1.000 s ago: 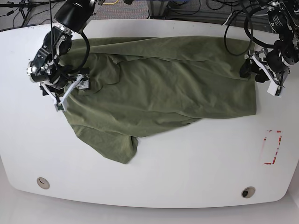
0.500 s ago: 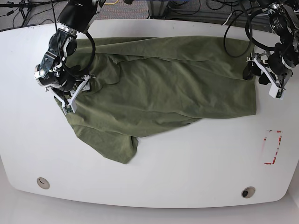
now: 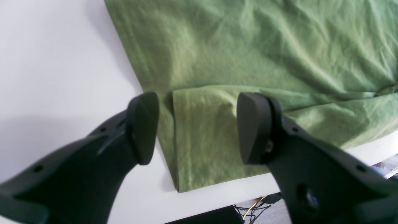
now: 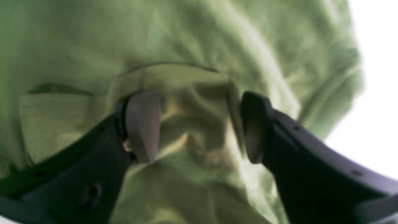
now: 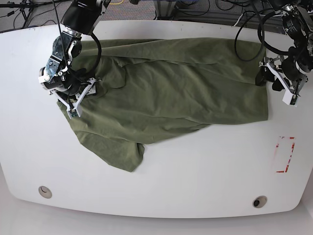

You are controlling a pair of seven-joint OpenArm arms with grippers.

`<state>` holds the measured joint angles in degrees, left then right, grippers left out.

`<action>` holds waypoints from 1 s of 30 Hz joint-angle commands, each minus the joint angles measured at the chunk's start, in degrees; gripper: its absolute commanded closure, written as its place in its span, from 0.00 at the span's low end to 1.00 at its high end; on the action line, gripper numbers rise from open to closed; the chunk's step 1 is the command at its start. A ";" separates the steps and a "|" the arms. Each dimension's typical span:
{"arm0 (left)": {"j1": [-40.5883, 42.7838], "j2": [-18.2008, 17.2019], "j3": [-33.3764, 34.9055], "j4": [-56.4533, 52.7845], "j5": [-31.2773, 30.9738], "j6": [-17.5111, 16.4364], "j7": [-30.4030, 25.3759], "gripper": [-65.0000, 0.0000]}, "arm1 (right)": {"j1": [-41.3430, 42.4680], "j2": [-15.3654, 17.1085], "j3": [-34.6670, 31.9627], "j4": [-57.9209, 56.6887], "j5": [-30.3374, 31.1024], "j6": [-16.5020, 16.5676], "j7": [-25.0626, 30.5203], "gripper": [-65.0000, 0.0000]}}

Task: Fold the T-shirt properly
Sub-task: 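Lower both grippers onto the folded edge and grasp the fabric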

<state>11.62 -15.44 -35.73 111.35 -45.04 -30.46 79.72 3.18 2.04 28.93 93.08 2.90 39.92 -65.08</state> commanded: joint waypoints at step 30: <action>-0.41 -0.78 -0.19 0.78 -0.72 -0.09 -1.00 0.43 | 1.35 0.64 -0.05 2.79 0.31 0.08 1.04 0.91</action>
<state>11.60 -15.44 -35.70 111.33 -45.01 -30.48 79.70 3.20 1.93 28.86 94.56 2.79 39.92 -64.73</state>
